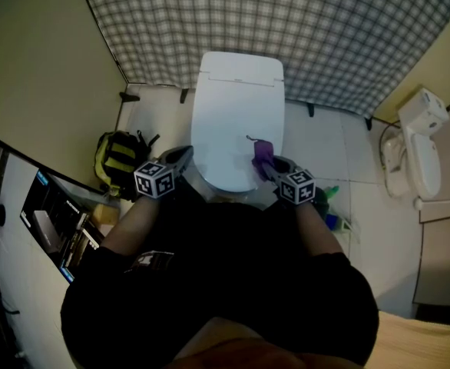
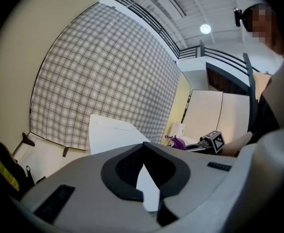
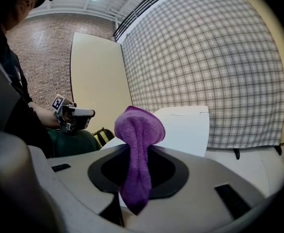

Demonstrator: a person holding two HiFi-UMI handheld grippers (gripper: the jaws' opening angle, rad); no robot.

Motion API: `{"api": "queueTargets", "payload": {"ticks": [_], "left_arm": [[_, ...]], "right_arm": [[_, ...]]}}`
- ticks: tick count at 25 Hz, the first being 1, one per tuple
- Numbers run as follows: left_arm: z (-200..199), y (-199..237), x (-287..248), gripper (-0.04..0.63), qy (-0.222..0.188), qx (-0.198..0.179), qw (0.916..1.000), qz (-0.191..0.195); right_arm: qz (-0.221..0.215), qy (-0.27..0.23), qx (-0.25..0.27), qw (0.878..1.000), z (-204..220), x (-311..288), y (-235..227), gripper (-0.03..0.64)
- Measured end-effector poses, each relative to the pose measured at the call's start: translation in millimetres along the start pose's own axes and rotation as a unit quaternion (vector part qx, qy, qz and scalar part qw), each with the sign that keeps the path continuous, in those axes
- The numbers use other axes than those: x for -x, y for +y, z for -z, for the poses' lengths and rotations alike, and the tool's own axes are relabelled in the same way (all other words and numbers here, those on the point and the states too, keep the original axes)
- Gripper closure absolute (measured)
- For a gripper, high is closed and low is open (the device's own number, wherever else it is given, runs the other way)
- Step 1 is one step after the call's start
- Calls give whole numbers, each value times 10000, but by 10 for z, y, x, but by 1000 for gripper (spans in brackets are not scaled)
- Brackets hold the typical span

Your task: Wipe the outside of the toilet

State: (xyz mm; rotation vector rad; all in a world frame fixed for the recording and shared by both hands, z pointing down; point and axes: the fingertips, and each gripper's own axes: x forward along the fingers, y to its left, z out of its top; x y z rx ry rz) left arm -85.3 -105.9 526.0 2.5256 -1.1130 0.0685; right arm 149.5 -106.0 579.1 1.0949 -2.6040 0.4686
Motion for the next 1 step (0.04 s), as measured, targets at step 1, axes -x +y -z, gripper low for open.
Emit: {"api": "queueTargets", "payload": {"ticks": [1], "left_arm": [[3,2,0,603,0,0,10000,6]], "right_arm": [[-3,11,9,10000,4,-4,3,520]]}}
